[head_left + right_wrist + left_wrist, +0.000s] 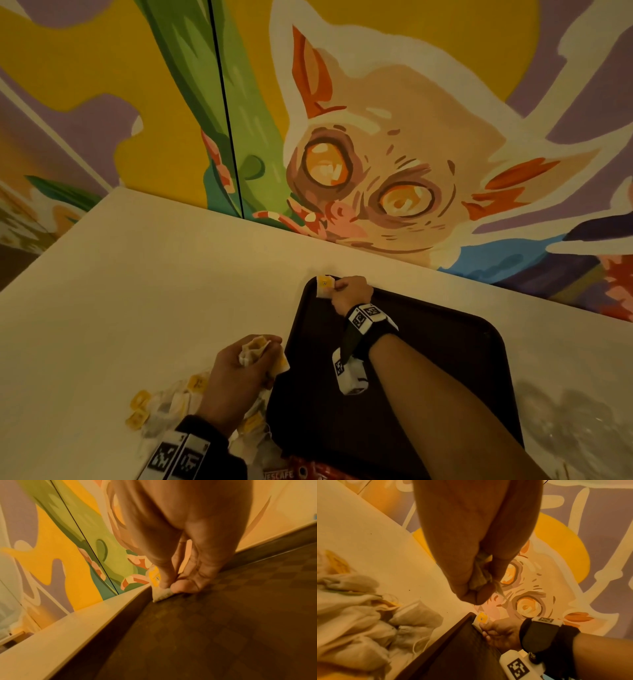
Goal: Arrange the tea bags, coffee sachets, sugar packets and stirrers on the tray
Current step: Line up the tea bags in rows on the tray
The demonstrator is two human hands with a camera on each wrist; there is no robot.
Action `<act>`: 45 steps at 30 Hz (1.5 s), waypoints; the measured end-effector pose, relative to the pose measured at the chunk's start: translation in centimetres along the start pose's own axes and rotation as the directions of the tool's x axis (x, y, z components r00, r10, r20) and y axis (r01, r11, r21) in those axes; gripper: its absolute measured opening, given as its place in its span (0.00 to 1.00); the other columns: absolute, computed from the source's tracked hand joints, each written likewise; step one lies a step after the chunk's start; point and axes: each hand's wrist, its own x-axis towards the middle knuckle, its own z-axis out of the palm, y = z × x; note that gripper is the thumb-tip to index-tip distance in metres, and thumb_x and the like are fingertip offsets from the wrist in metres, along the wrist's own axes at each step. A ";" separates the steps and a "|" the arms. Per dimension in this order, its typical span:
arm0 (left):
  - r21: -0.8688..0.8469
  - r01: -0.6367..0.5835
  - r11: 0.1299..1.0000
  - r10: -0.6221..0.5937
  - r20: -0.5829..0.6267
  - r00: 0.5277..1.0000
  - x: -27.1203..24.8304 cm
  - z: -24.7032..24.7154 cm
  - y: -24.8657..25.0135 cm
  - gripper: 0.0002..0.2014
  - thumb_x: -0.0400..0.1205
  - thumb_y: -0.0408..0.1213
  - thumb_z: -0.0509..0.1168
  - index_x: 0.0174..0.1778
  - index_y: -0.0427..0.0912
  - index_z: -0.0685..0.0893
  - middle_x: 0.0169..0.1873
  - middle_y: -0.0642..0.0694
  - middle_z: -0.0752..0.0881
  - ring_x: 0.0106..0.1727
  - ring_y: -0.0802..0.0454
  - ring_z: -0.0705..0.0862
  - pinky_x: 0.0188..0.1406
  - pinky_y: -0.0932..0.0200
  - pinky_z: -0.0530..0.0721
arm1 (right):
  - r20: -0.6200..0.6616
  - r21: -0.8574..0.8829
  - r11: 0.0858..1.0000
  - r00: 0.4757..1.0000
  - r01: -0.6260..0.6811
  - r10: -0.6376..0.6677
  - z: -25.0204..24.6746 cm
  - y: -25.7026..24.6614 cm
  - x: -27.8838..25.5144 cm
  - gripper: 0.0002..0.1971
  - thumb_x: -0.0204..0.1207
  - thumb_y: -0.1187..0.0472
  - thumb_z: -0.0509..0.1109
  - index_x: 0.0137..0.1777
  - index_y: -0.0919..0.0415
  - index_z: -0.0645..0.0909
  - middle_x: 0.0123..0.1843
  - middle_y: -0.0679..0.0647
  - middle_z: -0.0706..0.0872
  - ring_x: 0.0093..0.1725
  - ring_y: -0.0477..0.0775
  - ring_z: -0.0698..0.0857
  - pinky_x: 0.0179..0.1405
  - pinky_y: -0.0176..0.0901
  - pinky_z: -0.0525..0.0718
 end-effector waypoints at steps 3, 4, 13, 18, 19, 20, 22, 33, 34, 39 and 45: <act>-0.003 0.010 1.000 -0.010 0.010 1.000 0.0 0.1 0.0 0.06 0.82 0.29 0.67 0.45 0.39 0.90 0.39 0.39 0.90 0.34 0.57 0.87 0.30 0.67 0.85 | 0.016 0.006 1.000 1.000 -0.009 0.009 0.5 -0.1 0.6 0.05 0.71 0.65 0.79 0.38 0.55 0.87 0.52 0.64 0.91 0.58 0.66 0.88 0.59 0.57 0.87; -0.012 0.013 1.000 -0.013 0.010 1.000 0.0 0.2 0.1 0.06 0.82 0.29 0.67 0.45 0.39 0.90 0.39 0.40 0.90 0.34 0.57 0.88 0.30 0.68 0.85 | 0.023 0.014 1.000 0.999 -0.024 0.024 0.5 -0.3 0.6 0.06 0.69 0.65 0.81 0.38 0.56 0.87 0.52 0.63 0.90 0.57 0.65 0.88 0.58 0.56 0.88; -0.067 0.010 0.998 -0.009 0.019 1.000 -0.2 0.6 0.5 0.07 0.82 0.31 0.66 0.49 0.42 0.90 0.42 0.45 0.91 0.43 0.52 0.89 0.35 0.67 0.87 | 0.005 0.069 0.997 1.000 -0.022 0.022 -1.3 -0.5 -1.1 0.10 0.75 0.60 0.77 0.52 0.64 0.87 0.44 0.60 0.92 0.42 0.49 0.89 0.35 0.28 0.79; -0.098 -0.022 0.995 0.023 0.004 1.000 -0.6 1.2 0.8 0.06 0.81 0.33 0.69 0.51 0.42 0.90 0.43 0.48 0.92 0.46 0.54 0.90 0.36 0.65 0.86 | -0.035 0.134 0.986 0.995 0.102 -0.098 -2.4 0.7 -3.7 0.06 0.77 0.54 0.75 0.43 0.52 0.81 0.44 0.55 0.90 0.44 0.53 0.90 0.52 0.53 0.90; -0.114 -0.028 0.993 0.029 0.009 1.000 -0.9 1.5 1.0 0.06 0.80 0.32 0.69 0.50 0.42 0.90 0.43 0.48 0.92 0.45 0.55 0.90 0.36 0.65 0.86 | -0.003 0.143 0.981 0.992 0.129 -0.130 -2.9 0.8 -4.7 0.05 0.78 0.54 0.74 0.44 0.51 0.81 0.45 0.53 0.90 0.44 0.51 0.90 0.51 0.50 0.90; -0.123 -0.036 0.992 0.038 0.011 0.999 -1.2 1.8 1.2 0.06 0.80 0.31 0.69 0.50 0.42 0.90 0.42 0.49 0.92 0.44 0.55 0.90 0.36 0.65 0.87 | 0.046 0.172 0.974 0.986 0.149 -0.159 -3.6 0.7 -6.0 0.04 0.80 0.54 0.72 0.46 0.51 0.82 0.46 0.52 0.90 0.43 0.48 0.89 0.48 0.46 0.91; -0.122 -0.063 0.991 0.064 0.004 0.998 -1.8 2.3 1.5 0.06 0.79 0.31 0.70 0.49 0.41 0.90 0.41 0.48 0.91 0.41 0.54 0.90 0.37 0.61 0.88 | 0.159 0.287 0.941 0.960 0.177 -0.229 -5.1 0.3 -8.9 0.05 0.81 0.54 0.70 0.50 0.54 0.84 0.47 0.52 0.90 0.40 0.46 0.89 0.41 0.39 0.89; -0.178 -0.133 0.975 0.138 0.014 0.990 -5.4 3.9 2.1 0.06 0.80 0.31 0.69 0.48 0.40 0.91 0.42 0.42 0.91 0.46 0.43 0.90 0.47 0.46 0.90 | 0.224 0.507 0.792 0.835 0.340 -0.502 -8.6 2.2 -20.0 0.07 0.75 0.63 0.77 0.52 0.58 0.88 0.47 0.54 0.91 0.46 0.56 0.90 0.45 0.49 0.90; -0.169 -0.134 0.977 0.139 0.017 0.990 -5.7 3.9 2.1 0.06 0.80 0.33 0.69 0.47 0.42 0.91 0.40 0.41 0.91 0.45 0.42 0.90 0.45 0.45 0.90 | 0.202 0.502 0.793 0.845 0.345 -0.496 -8.6 2.3 -20.2 0.06 0.75 0.62 0.77 0.51 0.58 0.88 0.47 0.54 0.91 0.45 0.57 0.90 0.45 0.49 0.90; 0.091 -0.278 0.956 0.277 0.026 0.961 -7.2 2.7 1.7 0.09 0.84 0.38 0.65 0.43 0.48 0.91 0.29 0.46 0.87 0.28 0.56 0.81 0.27 0.63 0.79 | 0.134 0.507 0.781 0.862 0.363 -0.488 -9.3 3.2 -21.8 0.06 0.76 0.62 0.75 0.51 0.58 0.89 0.47 0.51 0.91 0.43 0.56 0.90 0.48 0.45 0.90; 0.142 -0.364 0.920 0.350 0.114 0.930 -7.4 1.4 2.1 0.08 0.81 0.42 0.67 0.48 0.46 0.91 0.39 0.57 0.91 0.42 0.61 0.87 0.42 0.64 0.83 | 0.162 0.532 0.773 0.854 0.346 -0.494 -10.1 3.9 -23.7 0.05 0.78 0.63 0.74 0.52 0.60 0.87 0.44 0.54 0.92 0.40 0.52 0.90 0.45 0.39 0.88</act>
